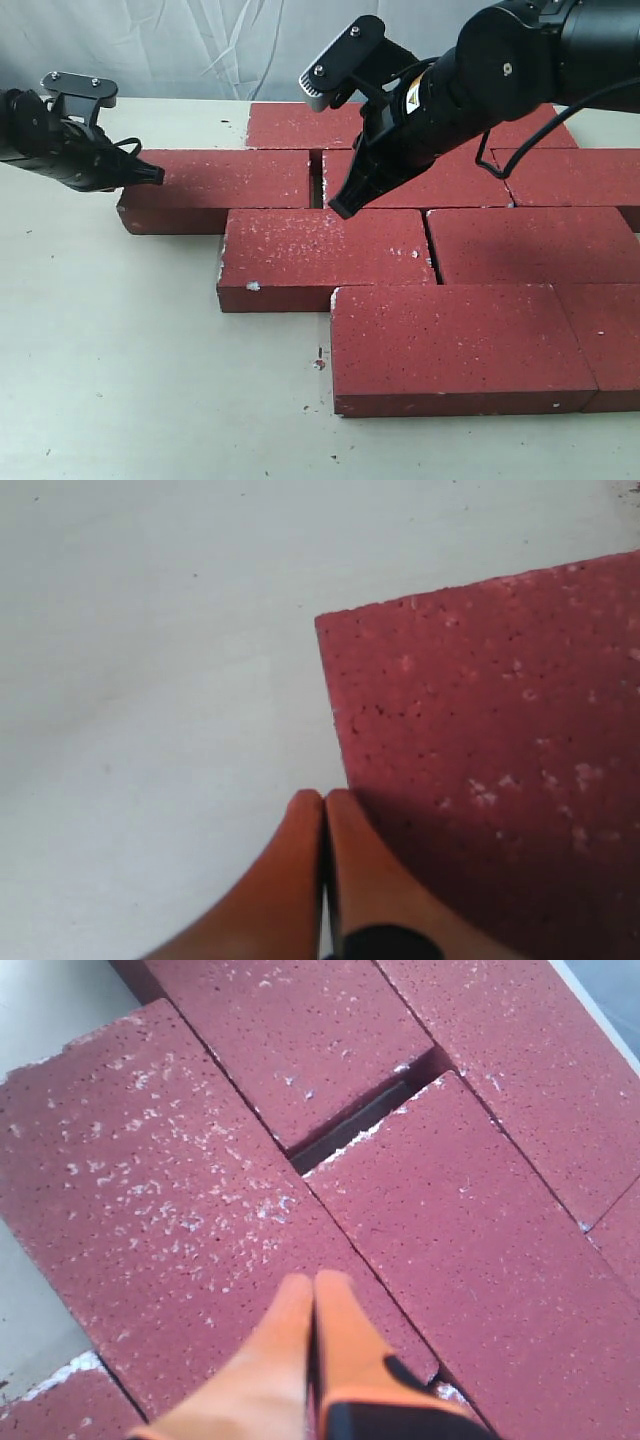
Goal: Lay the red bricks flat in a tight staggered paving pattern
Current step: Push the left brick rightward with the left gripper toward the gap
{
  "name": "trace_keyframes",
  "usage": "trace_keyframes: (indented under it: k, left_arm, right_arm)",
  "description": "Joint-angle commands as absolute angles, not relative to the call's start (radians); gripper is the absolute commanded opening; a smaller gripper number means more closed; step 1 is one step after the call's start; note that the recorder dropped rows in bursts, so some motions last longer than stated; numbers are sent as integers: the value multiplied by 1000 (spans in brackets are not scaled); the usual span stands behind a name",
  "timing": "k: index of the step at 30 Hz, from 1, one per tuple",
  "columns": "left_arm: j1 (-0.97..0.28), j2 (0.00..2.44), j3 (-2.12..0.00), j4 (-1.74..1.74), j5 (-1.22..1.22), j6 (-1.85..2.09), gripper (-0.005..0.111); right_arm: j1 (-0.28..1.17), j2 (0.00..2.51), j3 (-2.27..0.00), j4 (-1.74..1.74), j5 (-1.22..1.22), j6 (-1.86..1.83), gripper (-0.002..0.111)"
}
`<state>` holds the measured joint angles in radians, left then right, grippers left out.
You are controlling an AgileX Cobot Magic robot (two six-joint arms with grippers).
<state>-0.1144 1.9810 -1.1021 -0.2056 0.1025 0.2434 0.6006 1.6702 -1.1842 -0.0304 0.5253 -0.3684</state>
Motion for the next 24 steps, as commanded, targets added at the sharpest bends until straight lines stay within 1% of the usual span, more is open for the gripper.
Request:
trace_keyframes:
  k: [1, 10, 16, 24]
  left_arm:
    - [-142, 1984, -1106, -203, 89, 244, 0]
    - [-169, 2055, -1129, -197, 72, 244, 0]
    - [-193, 2071, -1162, -179, 116, 244, 0]
    - [-195, 2071, -1177, -138, 187, 246, 0]
  right_arm:
    - [594, 1671, -1181, -32, 510, -373, -1]
    - [594, 1671, -1181, -32, 510, -373, -1]
    - [594, 1671, -1181, -32, 510, -373, -1]
    - [594, 1671, -1181, -34, 510, -373, -1]
